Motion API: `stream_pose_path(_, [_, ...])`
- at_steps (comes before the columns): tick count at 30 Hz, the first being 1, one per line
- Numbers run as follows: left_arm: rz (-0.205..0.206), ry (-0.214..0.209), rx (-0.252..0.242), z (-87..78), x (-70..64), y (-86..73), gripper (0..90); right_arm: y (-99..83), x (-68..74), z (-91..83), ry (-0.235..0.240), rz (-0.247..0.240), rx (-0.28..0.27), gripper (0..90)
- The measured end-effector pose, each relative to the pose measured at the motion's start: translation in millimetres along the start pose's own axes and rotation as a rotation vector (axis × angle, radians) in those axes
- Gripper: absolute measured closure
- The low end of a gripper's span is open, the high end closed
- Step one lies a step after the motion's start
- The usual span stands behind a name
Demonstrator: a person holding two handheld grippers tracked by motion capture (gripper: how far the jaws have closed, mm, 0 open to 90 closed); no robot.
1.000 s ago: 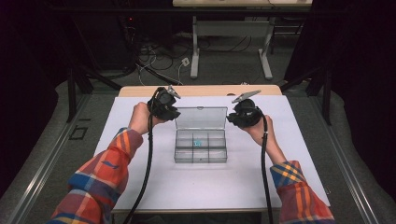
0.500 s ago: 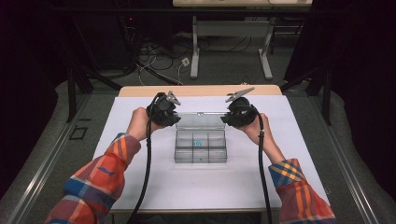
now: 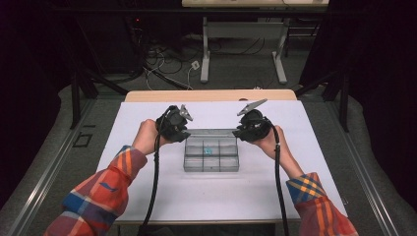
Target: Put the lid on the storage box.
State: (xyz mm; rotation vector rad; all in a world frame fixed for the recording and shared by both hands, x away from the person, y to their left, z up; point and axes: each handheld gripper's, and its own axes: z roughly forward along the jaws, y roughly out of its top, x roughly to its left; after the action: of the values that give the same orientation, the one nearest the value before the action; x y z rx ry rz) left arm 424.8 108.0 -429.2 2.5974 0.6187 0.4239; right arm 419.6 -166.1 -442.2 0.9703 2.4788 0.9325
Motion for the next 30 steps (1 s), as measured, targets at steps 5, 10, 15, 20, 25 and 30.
stream_pose_path(5, [-0.022, -0.008, 0.007, 4.3, -3.4, -6.3, 67.3, -3.2, 7.3, -2.4, -0.003, -0.014, 0.021, 67.0])
stream_pose_path(10, [-0.027, -0.011, 0.014, 5.8, -7.3, -11.4, 66.6, -8.0, 11.5, -2.8, -0.005, -0.019, 0.035, 65.5])
stream_pose_path(15, [-0.029, -0.006, 0.026, 7.4, -12.8, -15.3, 63.7, -11.2, 15.4, -1.8, -0.007, -0.016, 0.045, 62.7])
stream_pose_path(20, [-0.043, -0.013, 0.030, 7.9, -16.4, -20.0, 62.0, -16.0, 18.2, -0.4, -0.002, -0.015, 0.057, 59.4])
stream_pose_path(25, [-0.058, -0.022, 0.033, 7.6, -21.1, -24.3, 59.8, -20.2, 21.9, -0.4, 0.005, -0.015, 0.064, 56.9])
stream_pose_path(30, [-0.058, -0.019, 0.027, 8.0, -26.4, -27.8, 60.1, -25.2, 25.4, 0.1, 0.006, -0.020, 0.061, 56.2])
